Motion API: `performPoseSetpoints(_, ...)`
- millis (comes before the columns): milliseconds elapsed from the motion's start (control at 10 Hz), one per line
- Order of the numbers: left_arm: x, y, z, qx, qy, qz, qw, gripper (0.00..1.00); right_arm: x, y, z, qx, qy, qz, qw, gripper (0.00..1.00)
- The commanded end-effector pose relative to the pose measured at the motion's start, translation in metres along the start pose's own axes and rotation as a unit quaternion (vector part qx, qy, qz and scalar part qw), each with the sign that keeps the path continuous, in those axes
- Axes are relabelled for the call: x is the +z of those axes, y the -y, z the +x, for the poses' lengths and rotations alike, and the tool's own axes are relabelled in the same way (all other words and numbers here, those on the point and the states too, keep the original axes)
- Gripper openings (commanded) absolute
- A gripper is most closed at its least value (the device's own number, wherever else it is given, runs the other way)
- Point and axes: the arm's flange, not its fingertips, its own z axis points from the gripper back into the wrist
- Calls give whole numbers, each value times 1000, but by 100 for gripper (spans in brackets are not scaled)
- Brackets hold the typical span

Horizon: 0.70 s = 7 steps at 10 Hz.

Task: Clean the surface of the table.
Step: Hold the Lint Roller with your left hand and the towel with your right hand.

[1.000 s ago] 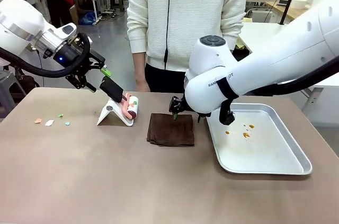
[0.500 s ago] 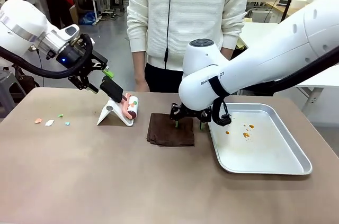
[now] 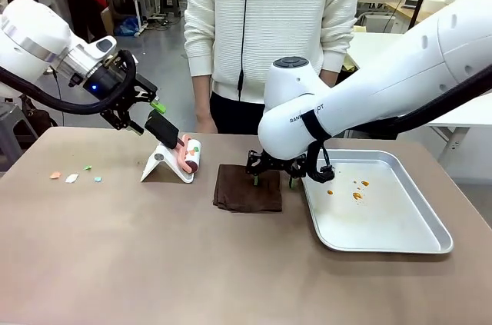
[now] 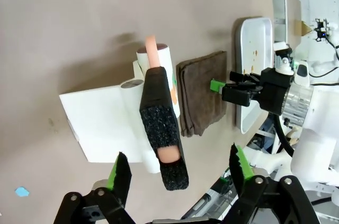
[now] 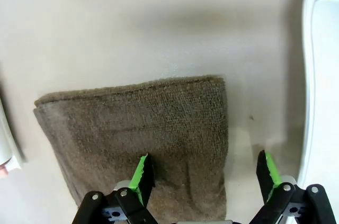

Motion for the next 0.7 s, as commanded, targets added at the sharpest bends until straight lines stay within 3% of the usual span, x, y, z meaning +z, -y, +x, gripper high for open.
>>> performPoseSetpoints(0, -5, 5, 0, 9, 26, -5, 1000, 43, -1, -4, 3, -5, -4, 0, 1000, 100)
performPoseSetpoints(100, -7, 5, 0, 12, 27, -1, 1000, 2, -1, -5, 2, -5, -3, 3, 1000, 100)
performPoseSetpoints(400, -8, 5, -1, 6, 17, 9, 1000, 0, -2, -5, 2, -1, 0, 0, 1000, 13)
performPoseSetpoints(500, -7, 4, -1, 6, 16, 11, 1000, 4, -2, -5, 1, 2, 0, 3, 1000, 0)
performPoseSetpoints(600, -6, 4, -1, 5, 18, 13, 1000, 0, -3, -5, 1, 4, 0, 5, 1000, 0)
